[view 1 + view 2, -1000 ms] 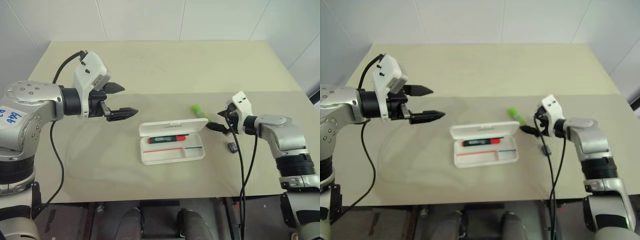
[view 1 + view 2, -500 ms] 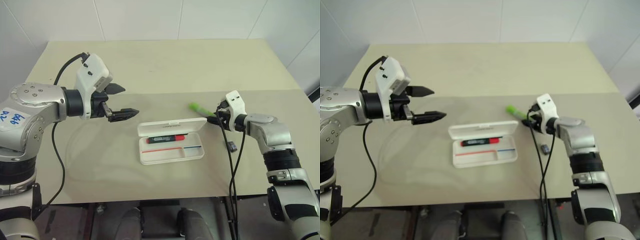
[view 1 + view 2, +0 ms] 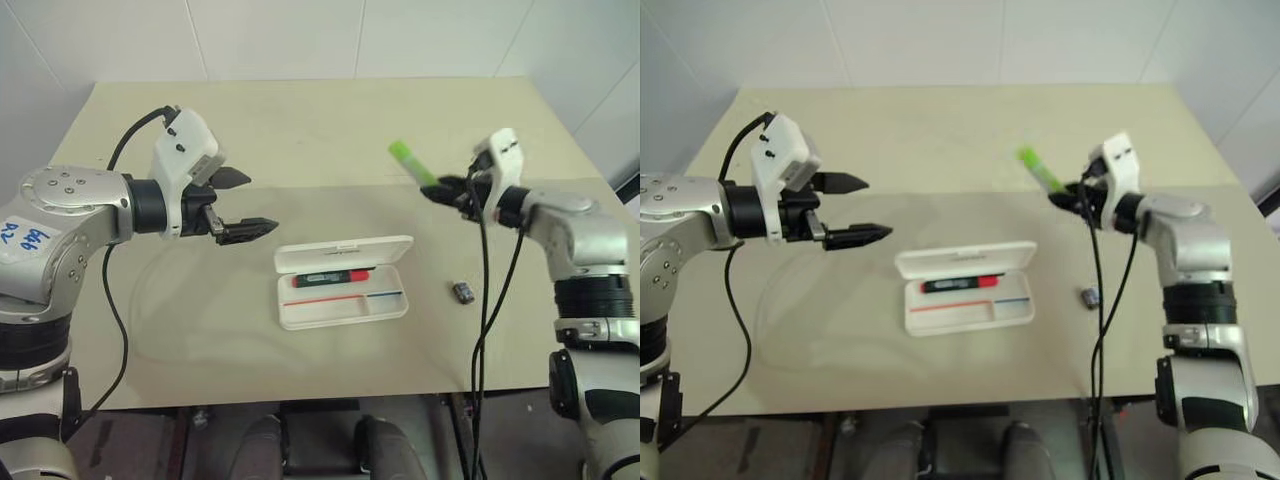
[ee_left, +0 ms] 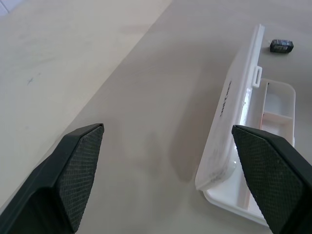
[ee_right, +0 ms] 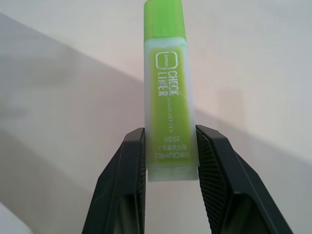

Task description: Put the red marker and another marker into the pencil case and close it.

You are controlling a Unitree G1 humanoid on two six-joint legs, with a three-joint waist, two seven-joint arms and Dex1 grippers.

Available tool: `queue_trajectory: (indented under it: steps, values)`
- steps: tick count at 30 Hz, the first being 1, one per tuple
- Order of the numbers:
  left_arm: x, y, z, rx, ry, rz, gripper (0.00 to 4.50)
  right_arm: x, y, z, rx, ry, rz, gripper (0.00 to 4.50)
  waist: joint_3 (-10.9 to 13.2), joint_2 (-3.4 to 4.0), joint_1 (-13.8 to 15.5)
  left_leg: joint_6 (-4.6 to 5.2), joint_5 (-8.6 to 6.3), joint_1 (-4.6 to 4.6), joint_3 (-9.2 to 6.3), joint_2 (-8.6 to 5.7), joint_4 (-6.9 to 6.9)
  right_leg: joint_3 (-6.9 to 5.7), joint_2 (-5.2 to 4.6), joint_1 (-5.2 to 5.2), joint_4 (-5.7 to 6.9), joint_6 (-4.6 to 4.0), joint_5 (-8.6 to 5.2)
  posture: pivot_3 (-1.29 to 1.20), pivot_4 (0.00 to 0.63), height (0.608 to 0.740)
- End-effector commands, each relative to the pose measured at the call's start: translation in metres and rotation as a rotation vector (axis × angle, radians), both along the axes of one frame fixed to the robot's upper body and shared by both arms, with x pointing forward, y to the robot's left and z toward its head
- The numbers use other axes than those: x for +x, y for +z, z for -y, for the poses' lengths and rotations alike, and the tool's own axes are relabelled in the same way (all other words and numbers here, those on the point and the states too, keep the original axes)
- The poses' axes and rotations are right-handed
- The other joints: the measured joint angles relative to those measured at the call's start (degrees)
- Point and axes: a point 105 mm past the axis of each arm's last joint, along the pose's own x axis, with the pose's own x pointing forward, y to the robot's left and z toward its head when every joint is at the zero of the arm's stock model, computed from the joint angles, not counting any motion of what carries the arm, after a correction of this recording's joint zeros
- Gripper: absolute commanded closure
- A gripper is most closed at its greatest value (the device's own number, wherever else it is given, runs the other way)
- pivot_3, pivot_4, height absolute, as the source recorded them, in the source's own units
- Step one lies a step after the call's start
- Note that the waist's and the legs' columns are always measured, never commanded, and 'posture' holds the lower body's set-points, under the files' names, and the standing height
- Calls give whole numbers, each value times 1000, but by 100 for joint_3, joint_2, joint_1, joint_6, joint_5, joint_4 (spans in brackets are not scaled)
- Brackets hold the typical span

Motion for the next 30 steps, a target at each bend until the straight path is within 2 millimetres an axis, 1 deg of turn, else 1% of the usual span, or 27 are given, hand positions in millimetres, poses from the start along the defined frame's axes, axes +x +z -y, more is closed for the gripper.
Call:
queue_trajectory:
  steps: [1, 2, 5, 7, 8, 10, 11, 12, 15, 16, 17, 20, 22, 24, 27, 30]
  values:
    - [-10, 11, -3, 22, -42, 62, 0, -36, 36, -29, -1, 248, 113, 3423, 0, 0, -1, 0, 0, 0, 2, 1, -2, 1, 1, -2, 0, 0, 0, 0, 150, 740]
    - [-12, 11, -2, 24, -54, 65, 0, -45, 40, -36, -12, 306, 127, 3423, 0, 0, -1, 0, 0, 0, 4, 2, -2, 3, 1, -3, 1, 0, 0, 0, 150, 740]
    - [-13, 11, -3, 24, -60, 66, 0, -60, 43, -46, -31, 386, 141, 3423, 0, 0, 12, 1, -1, 0, 5, 3, -1, 2, 2, -4, 1, 0, 0, 0, 150, 740]
    - [-12, 8, -4, 34, -56, 71, 0, -73, 44, -53, -48, 461, 149, 3423, -1, -1, 26, 3, -2, 0, 6, 3, 3, 3, 1, -3, 2, -1, 1, 0, 150, 740]
    - [-13, 7, -3, 34, -69, 74, 0, -82, 45, -58, -51, 517, 151, 3423, -1, -1, 32, 3, -2, 0, 6, 3, 4, 3, 1, -2, 2, -1, 1, 0, 150, 740]
    - [-20, 4, -2, 48, -116, 84, 0, -113, 45, -66, -65, 697, 134, 3423, 0, -2, 31, 5, -3, -1, 6, 3, 4, 3, 0, -2, 1, -1, 1, 0, 150, 740]
    - [-23, 3, -1, 52, -133, 88, 0, -123, 45, -67, -73, 755, 125, 3423, 1, -3, 28, 5, -3, -2, 6, 3, 3, 3, 0, -3, 0, -1, 1, 0, 150, 740]
    - [-25, 3, -1, 54, -147, 91, 0, -132, 42, -68, -86, 805, 112, 3423, 1, -5, 26, 6, -4, -3, 6, 3, -1, 3, 0, -3, -4, -1, 1, 0, 150, 740]
    - [-33, 0, -6, 73, -181, 89, 0, -149, 19, -72, -159, 914, 30, 3423, -1, -10, 24, 6, -6, -1, 6, 6, 0, 2, 1, -1, -7, -1, 1, 0, 150, 740]
    - [-35, -2, -7, 79, -188, 86, 0, -152, 14, -72, -173, 934, 14, 3423, -1, -10, 15, 6, -6, 0, 6, 6, 1, 2, 1, -1, -5, -1, 1, 0, 150, 740]
    - [-37, -7, -10, 101, -187, 70, 0, -152, 8, -75, -190, 943, 3, 3423, -1, -10, -3, 7, -6, 2, 7, 6, 2, 3, 1, -1, -6, -2, 1, 0, 150, 740]
    - [-39, -16, -15, 130, -176, 32, 0, -140, -9, -84, -231, 903, -28, 3423, -1, -10, -21, 7, -6, 11, 17, 13, 5, 13, 5, -2, -21, -7, 4, 0, 150, 740]
    - [-40, -27, -18, 172, -164, 1, 0, -126, -31, -88, -319, 847, -38, 3423, -1, -10, -14, 5, -7, 11, 16, 23, 5, 12, 13, -3, -24, -10, 4, 0, 150, 740]
    - [-39, -37, -22, 226, -137, -24, 0, -118, -45, -90, -378, 823, -39, 3423, -1, -10, -4, 2, -9, 7, 17, 24, 4, 13, 14, -6, -28, -10, 4, 0, 150, 740]
    - [-38, -51, -28, 278, -104, -51, 0, -112, -61, -96, -454, 842, -26, 3423, -1, -10, 6, 2, -10, 4, 24, 23, 2, 15, 14, -10, -28, -10, 4, 0, 150, 740]
    - [-37, -57, -31, 296, -77, -60, 0, -104, -72, -102, -509, 840, -6, 3423, -1, -11, 14, 2, -10, 4, 24, 24, 4, 15, 15, -11, -29, -10, 4, 0, 150, 740]
